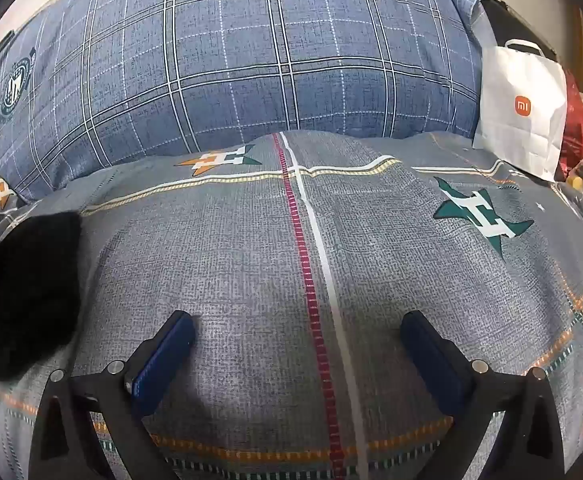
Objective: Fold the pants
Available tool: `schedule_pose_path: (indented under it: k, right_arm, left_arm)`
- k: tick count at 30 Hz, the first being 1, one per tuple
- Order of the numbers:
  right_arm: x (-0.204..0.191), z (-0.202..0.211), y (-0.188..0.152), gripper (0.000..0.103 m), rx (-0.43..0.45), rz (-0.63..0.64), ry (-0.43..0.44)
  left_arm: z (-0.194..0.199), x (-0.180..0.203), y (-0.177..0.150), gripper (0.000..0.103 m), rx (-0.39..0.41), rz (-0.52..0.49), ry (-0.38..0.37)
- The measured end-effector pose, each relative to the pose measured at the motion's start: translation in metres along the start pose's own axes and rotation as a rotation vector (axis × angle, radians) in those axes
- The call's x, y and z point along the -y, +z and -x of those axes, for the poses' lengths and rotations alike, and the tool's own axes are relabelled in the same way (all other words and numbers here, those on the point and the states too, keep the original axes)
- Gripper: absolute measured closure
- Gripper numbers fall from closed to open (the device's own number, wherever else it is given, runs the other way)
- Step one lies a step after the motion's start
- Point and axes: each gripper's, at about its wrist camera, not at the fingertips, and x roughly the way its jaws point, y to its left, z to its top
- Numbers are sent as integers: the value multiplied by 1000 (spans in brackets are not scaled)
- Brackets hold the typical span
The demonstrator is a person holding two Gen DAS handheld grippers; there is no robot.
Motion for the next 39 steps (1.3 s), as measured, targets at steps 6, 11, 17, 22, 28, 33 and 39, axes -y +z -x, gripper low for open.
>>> schedule_pose_path:
  k: [6, 11, 17, 22, 28, 33, 39]
  right_arm:
    - [2, 0, 0, 0, 1, -12, 15]
    - [2, 3, -1, 0, -1, -4, 4]
    - [4, 1, 3, 0, -1, -2, 2]
    - [4, 0, 4, 0, -1, 1, -1]
    - [4, 1, 2, 0, -1, 0, -1]
    - [-5, 5, -5, 0, 0, 5, -8]
    - [-3, 11, -1, 1, -39, 0, 21]
  left_arm:
    - [0, 0, 0, 0, 0, 0, 0]
    - [0, 0, 0, 0, 0, 0, 0]
    - [-1, -1, 2, 0, 0, 1, -2]
    - [-1, -3, 2, 0, -1, 1, -2]
    - [-2, 0, 3, 0, -1, 1, -1]
    - [-2, -1, 3, 0, -4, 6, -1]
    - [2, -3, 10, 1, -131, 25, -15]
